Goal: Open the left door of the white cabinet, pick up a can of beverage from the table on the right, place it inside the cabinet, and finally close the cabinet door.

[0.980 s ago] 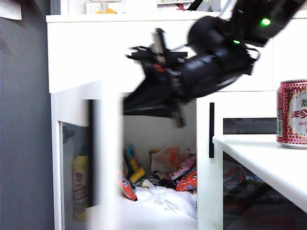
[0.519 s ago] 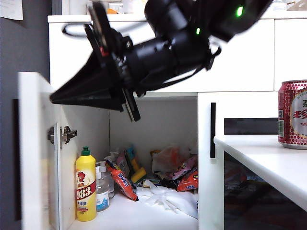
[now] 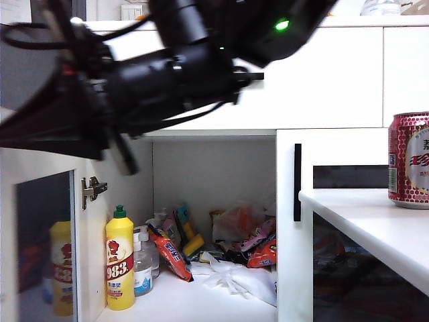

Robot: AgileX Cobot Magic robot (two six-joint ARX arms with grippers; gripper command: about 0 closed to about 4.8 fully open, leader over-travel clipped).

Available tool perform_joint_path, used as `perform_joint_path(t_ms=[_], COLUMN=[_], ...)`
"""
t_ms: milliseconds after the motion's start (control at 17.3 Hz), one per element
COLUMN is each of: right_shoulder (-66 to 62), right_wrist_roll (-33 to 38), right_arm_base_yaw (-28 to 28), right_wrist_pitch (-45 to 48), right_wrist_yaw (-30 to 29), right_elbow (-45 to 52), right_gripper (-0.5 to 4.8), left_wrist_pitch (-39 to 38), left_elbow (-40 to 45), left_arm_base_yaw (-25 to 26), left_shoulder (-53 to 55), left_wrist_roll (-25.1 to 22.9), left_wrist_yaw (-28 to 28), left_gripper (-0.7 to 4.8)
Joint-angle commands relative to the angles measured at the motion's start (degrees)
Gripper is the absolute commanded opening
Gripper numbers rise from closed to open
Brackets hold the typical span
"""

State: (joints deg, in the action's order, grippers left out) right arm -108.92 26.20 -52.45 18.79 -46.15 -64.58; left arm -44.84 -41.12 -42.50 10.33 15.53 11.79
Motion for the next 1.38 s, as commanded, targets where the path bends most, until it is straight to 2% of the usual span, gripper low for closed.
perform_joint_path(t_ms=[58, 173, 288, 461, 577, 750, 807, 980, 1038, 1096, 1153, 1269, 1384], right_shoulder=[-2.1, -1.9, 0.7, 12.9, 23.1, 40.3, 51.0, 68.7, 75.9, 81.1, 83.7, 91.2, 95.8], right_wrist_roll=[1.0, 0.8, 0.8, -0.9, -1.8, -12.4, -17.8, -30.0, -30.7, -29.8, -27.7, -21.3, -17.1], right_arm_base_yaw=[-2.1, -1.5, 1.7, 10.5, 15.2, 23.9, 29.6, 37.1, 38.4, 38.8, 38.8, 38.8, 38.8], right_wrist_pitch=[2.7, 2.5, 2.0, -1.0, -4.7, -16.2, -26.3, -49.6, -58.9, -63.4, -64.3, -63.5, -61.8], right_wrist_yaw=[0.4, -1.8, -3.7, -1.3, 0.4, 13.5, 22.7, 35.6, 39.3, 41.2, 42.5, 43.0, 43.0], right_elbow=[-2.5, -2.4, -2.4, -2.5, -2.6, -2.6, -2.6, -2.4, -1.2, 1.2, 3.0, 10.4, 16.9], right_gripper=[-0.02, -0.02, -0.02, -0.02, -0.02, -0.02, -0.02, -0.01, 0.08, 0.47, 0.73, 2.62, 4.09], left_wrist_pitch=[0.7, 0.8, 1.3, 6.6, 9.1, 10.6, 11.8, 17.1, 21.0, 25.3, 27.9, 34.4, 35.5], left_elbow=[-0.3, -0.3, -0.3, -0.3, -0.3, -0.2, -0.1, 0.1, 0.1, 0.1, 0.1, 0.1, 0.1], left_arm_base_yaw=[0.0, 0.0, 0.0, 0.0, 0.0, 0.0, 0.0, 0.0, 0.0, 0.0, 0.0, 0.0, 0.0], left_shoulder=[0.1, 0.0, 0.0, -0.2, -0.1, 1.3, 3.3, 10.1, 13.8, 16.1, 17.4, 22.7, 26.9], left_wrist_roll=[0.2, -0.3, -0.5, -0.5, -0.5, -0.5, -0.5, -0.5, -0.3, -0.2, -0.6, -1.7, -3.5], left_wrist_yaw=[1.1, 1.0, 1.0, 0.9, -3.0, -4.1, -3.0, -2.3, -1.9, -1.7, -1.1, -0.1, 0.0], left_gripper=[0.08, 0.08, 0.08, 0.08, -0.05, -0.05, -0.02, 0.08, 1.84, 3.54, 3.82, 3.81, 3.81])
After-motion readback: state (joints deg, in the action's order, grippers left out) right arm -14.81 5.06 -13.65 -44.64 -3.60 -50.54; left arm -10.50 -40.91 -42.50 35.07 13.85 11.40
